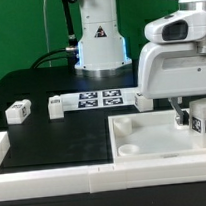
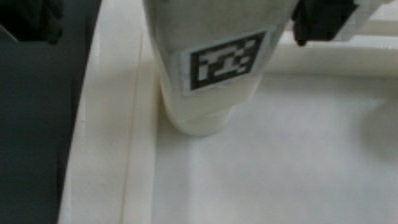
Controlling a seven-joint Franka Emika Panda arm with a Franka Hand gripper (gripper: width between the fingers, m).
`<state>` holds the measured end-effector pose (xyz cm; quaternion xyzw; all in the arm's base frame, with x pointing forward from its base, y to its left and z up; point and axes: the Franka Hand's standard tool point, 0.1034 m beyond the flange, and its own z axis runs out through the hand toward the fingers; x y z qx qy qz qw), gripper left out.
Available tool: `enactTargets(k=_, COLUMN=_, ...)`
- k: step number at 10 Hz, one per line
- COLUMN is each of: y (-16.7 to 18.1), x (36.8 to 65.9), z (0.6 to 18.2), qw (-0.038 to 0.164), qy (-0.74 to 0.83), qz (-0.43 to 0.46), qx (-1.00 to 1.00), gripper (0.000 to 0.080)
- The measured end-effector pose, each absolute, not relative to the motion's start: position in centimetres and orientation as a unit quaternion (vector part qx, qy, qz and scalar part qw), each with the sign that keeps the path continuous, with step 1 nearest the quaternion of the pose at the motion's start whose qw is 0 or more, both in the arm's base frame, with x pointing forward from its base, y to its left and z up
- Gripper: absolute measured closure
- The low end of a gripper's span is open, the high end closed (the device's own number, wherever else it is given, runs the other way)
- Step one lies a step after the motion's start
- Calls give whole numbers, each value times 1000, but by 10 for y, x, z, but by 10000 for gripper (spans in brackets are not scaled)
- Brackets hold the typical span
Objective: Assemble one leg
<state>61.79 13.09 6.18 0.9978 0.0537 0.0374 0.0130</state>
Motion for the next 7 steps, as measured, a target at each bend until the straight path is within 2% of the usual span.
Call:
enactTargets(k=1, y=127, x=619, z=63, qw=22, qy=141, qz=33, qx=989, gripper=150)
enactTargets(k=4, y=124, x=619, z=62, qw=23, qy=151, qz=33, qx=988, gripper=178)
enactTargets(k=6, y=123, x=619, z=62, qw=22, qy=139, qz=33, qx=989, gripper=512)
enactTargets(k=7, y=123, x=619, z=62, qw=22, qy=126, qz=33, qx=991, gripper=512)
